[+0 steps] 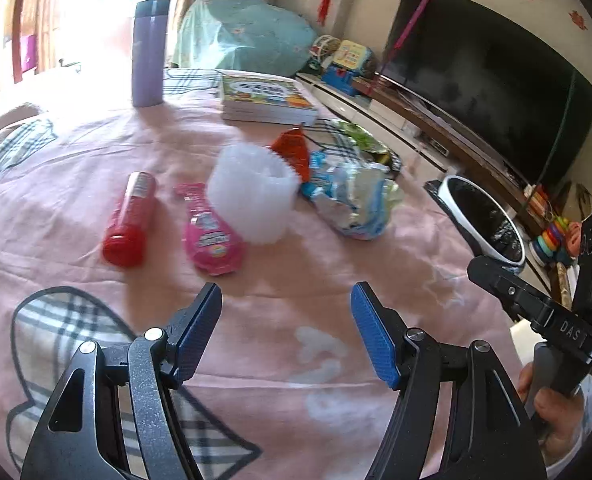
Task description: Collect trash
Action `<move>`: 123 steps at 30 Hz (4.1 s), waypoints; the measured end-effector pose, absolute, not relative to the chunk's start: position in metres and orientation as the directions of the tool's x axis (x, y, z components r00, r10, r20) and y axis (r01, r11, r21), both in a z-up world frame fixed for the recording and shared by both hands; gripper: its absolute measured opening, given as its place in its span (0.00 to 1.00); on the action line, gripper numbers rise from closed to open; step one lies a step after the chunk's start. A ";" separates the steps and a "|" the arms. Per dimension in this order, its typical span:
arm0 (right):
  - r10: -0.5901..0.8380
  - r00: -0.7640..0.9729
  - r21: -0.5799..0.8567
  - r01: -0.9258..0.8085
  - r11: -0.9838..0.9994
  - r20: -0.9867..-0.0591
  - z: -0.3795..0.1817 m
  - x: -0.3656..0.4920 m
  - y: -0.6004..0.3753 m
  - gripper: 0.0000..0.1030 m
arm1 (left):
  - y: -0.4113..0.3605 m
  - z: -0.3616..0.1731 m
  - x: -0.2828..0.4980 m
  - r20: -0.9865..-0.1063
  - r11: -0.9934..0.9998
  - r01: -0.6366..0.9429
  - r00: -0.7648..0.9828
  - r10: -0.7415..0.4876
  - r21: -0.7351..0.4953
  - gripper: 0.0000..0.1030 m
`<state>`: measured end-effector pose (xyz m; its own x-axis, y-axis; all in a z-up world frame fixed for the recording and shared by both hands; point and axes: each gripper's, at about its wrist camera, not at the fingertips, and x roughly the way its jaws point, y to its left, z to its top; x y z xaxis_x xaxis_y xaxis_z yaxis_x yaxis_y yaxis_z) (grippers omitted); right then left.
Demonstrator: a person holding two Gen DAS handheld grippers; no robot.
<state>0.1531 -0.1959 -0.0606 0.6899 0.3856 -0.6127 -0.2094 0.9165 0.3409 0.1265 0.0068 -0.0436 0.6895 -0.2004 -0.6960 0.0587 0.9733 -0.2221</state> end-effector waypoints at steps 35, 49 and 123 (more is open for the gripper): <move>0.376 0.611 0.295 -0.233 0.926 -0.697 -0.085 0.249 -0.130 0.70 | 0.101 -0.084 0.213 -0.769 0.979 -0.090 0.633 -0.087 -0.185 0.35; 0.427 0.639 0.337 -0.266 0.903 -0.640 -0.070 0.215 -0.148 0.29 | 0.079 -0.049 0.162 -0.682 0.976 -0.011 0.717 -0.143 -0.216 0.33; 0.160 0.783 0.401 0.122 0.908 -0.601 -0.040 0.206 -0.415 0.30 | -0.281 -0.024 0.256 -0.739 0.830 0.532 0.489 -0.464 -0.170 0.33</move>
